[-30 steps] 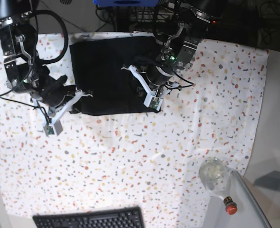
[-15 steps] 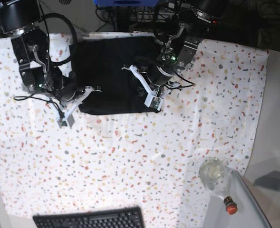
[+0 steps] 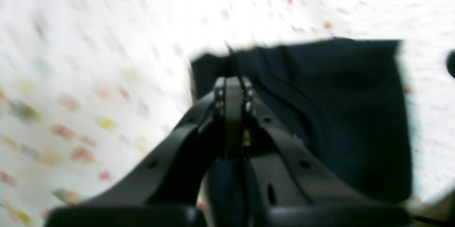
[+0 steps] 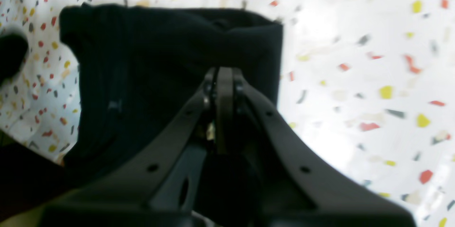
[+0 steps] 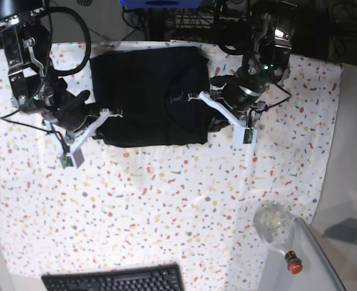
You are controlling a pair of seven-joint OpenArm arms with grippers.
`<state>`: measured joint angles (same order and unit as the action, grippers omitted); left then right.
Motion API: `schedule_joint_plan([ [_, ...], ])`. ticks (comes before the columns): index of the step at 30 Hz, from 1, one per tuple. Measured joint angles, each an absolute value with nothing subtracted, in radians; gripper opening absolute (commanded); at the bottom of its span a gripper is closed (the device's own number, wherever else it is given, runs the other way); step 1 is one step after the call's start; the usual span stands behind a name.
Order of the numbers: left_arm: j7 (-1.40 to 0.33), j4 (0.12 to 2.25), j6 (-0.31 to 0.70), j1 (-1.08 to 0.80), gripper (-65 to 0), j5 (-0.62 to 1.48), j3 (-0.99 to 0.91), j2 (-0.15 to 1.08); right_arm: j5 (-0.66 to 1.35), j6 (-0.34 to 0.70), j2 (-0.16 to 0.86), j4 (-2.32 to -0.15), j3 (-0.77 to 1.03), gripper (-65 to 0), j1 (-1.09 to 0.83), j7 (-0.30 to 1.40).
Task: Layout the t-shirt on the table in an organized manner, then fold the t-shirt properly
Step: 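Grasp the folded bundle's edges with both grippers and square it, then drag the folded shirt bundle with the left gripper and rotate it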
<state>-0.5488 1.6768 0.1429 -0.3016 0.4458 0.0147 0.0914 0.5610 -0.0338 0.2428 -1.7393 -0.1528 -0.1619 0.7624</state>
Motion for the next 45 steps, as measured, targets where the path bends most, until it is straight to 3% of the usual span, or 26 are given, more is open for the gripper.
schedule_joint_plan([
  [1, -0.546, 1.66, 0.17, -0.311, -65.0, 0.506, -0.019, 0.085, 0.561, -0.034, 0.243, -1.739, -0.149, -65.0, -0.163, 0.763],
  [2, -0.543, 1.637, 0.193, -0.317, -54.5, 0.543, -0.048, 0.083, 0.561, -0.034, 0.243, -1.739, -0.148, -65.0, -0.165, 0.763],
  [5, -0.547, 1.565, 0.269, -0.324, -14.2, 0.595, -0.11, 0.091, 0.562, -0.034, 0.242, -1.739, -0.148, -65.0, -0.165, 0.764],
  [6, -0.543, 1.552, 0.297, -0.327, -4.3, 0.595, -0.11, 0.096, 0.561, -0.034, 0.242, -1.739, -0.149, -65.0, -0.164, 0.763],
  [7, -0.543, 1.54, 0.336, -0.327, 0.0, 0.596, -0.11, 0.098, 0.562, -0.034, 0.242, -1.739, -0.149, -65.0, -0.165, 0.763],
  [11, -0.547, 1.476, 0.451, -0.314, 0.0, 0.607, -0.097, 0.076, 0.561, -0.034, 0.243, -1.739, -0.15, -65.0, -0.165, 0.764],
  [22, -0.486, 1.264, 0.479, -0.22, -1.3, 0.631, -0.086, 0.055, 0.562, -0.034, 0.242, -1.739, -0.15, -65.0, -0.165, 0.763],
  [25, -0.463, 1.236, 0.48, -0.202, -10.9, 0.612, -0.015, 0.067, 0.561, -0.034, 0.243, -1.739, -0.149, -65.0, -0.165, 0.763],
  [27, -0.465, 1.23, 0.477, -0.193, -23.7, 0.57, 0.008, 0.064, 0.562, -0.034, 0.242, -1.739, -0.149, -65.0, -0.165, 0.764],
  [31, -0.512, 1.228, 0.472, -0.196, -65.0, 0.496, 0.023, 0.059, 0.57, -0.034, 0.268, -1.739, -0.149, -65.0, -0.179, 0.759],
  [37, -0.656, 1.269, 0.487, -0.101, -65.0, 0.395, 0.11, 0.124, 0.569, -0.033, 0.266, -1.74, -0.029, -65.0, -0.218, 0.755],
  [45, -0.781, 1.259, 0.459, 0.209, -65.0, 0.037, 0.532, 0.174, 0.571, -0.033, 0.266, -1.74, 0.122, -65.0, -0.254, 0.758],
])
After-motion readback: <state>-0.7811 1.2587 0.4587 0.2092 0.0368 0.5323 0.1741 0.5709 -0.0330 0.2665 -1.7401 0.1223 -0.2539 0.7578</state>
